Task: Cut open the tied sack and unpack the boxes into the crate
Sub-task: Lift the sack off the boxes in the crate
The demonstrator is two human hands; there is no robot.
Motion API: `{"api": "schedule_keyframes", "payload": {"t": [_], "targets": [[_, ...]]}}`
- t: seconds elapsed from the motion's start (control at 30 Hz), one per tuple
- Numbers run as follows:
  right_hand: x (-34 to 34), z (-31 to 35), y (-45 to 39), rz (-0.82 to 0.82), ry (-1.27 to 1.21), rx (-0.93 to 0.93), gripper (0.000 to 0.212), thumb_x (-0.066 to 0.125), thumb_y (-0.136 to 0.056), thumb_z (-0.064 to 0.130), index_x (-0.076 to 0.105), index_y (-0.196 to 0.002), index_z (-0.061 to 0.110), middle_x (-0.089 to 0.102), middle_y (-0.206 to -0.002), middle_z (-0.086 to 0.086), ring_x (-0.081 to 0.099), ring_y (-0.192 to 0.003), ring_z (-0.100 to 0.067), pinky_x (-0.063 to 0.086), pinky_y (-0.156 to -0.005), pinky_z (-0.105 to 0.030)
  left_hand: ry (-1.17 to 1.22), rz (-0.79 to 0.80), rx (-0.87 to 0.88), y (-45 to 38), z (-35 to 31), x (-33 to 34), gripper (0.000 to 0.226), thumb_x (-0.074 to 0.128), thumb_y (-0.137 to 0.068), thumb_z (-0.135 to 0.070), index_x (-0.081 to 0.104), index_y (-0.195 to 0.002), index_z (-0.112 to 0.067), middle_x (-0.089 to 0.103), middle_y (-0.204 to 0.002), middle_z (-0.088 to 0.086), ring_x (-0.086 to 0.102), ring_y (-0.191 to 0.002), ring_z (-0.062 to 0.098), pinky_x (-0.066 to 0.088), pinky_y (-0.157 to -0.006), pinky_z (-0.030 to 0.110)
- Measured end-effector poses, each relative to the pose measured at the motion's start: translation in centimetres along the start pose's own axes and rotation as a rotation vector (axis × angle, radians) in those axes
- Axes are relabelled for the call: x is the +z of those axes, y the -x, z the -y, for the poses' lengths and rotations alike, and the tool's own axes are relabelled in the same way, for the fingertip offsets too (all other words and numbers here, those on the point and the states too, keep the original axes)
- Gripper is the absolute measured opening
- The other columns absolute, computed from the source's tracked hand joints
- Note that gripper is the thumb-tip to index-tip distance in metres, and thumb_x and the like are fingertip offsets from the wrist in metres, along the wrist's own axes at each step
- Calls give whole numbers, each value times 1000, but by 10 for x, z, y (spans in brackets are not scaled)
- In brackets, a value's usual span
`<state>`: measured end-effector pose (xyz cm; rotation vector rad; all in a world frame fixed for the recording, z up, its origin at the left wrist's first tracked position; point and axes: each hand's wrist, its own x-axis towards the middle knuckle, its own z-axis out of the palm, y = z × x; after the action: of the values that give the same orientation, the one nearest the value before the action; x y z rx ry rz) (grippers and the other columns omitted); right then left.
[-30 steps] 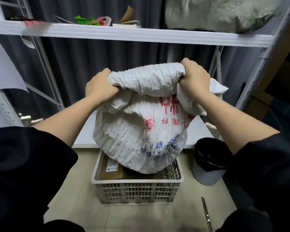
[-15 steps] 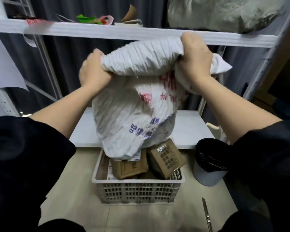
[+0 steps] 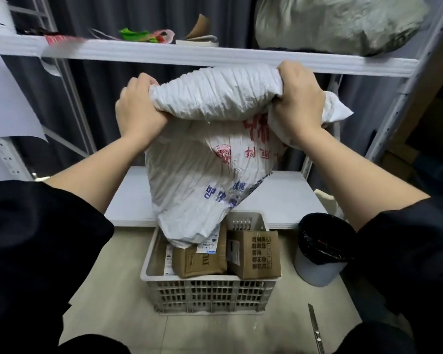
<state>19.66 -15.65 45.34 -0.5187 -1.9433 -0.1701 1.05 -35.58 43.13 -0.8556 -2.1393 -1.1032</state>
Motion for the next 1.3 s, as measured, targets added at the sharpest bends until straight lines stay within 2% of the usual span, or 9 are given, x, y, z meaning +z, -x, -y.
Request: {"api": "schedule_keyframes", "payload": {"t": [0.2,0.37,0.53,0.7,0.87,0.97,1.13,1.23,1.3], "targets": [[-11,-2,9,50,-8,51,28,43,-65,11,45,-93,14,54,-95,-3,48,-87,-29,37,-58,-38,-34,-20,38,5,-8,-8,39,56,-74,-27,53,-112,-18,57,-113,5,46,-109,32,34,-82,37],[-31,-7,13,119,-29,138,31,48,-72,9,49,-102,13,48,-114,-8,47,-103,-30,34,-62,-34,0,-20,51,11,-24,-23,54,58,-74,-26,47,-127,-23,51,-124,5,43,-118,32,34,-93,41],[-64,-9,13,101,-157,390,32,42,-75,11,49,-106,18,62,-107,-8,54,-96,-39,33,-70,-37,69,-109,159,15,-47,-45,70,56,-76,-40,37,-141,-23,44,-135,3,41,-128,21,34,-99,38],[-95,-8,-2,36,-159,435,31,41,-78,11,46,-108,15,62,-103,-13,54,-93,-40,32,-69,-36,185,-129,284,18,-52,-66,78,41,-84,-58,26,-148,-16,40,-142,4,40,-131,17,29,-106,40],[-110,-15,-18,171,-264,427,27,48,-81,20,52,-107,16,63,-109,-9,55,-100,-32,38,-76,-36,13,5,350,23,-28,-80,106,64,-69,-55,10,-152,-17,22,-155,2,22,-142,19,17,-115,42],[-111,-17,-22,265,-306,378,26,55,-81,18,55,-106,12,61,-101,-8,51,-94,-25,31,-72,-30,27,40,284,22,-13,-85,115,69,-62,-48,6,-152,-18,22,-154,6,26,-140,23,22,-114,46],[-105,-17,-30,463,-494,302,18,59,-77,6,62,-96,6,57,-86,-4,50,-81,-13,35,-62,-27,139,27,215,13,-2,-95,108,80,-63,-49,18,-149,-26,35,-148,-1,38,-133,21,32,-108,44],[-104,-6,-32,639,-688,357,28,52,-75,7,61,-54,23,49,-52,11,41,-48,-1,32,-45,-15,230,-39,192,10,-2,-107,70,79,-67,-42,47,-128,-26,56,-126,-5,53,-117,18,45,-97,42],[-98,-1,-36,689,-799,409,29,52,-73,12,55,-47,25,47,-50,11,40,-44,-1,30,-42,-14,313,-56,115,6,-5,-115,50,77,-70,-37,55,-114,-25,61,-108,-7,58,-100,17,47,-84,36]]}}
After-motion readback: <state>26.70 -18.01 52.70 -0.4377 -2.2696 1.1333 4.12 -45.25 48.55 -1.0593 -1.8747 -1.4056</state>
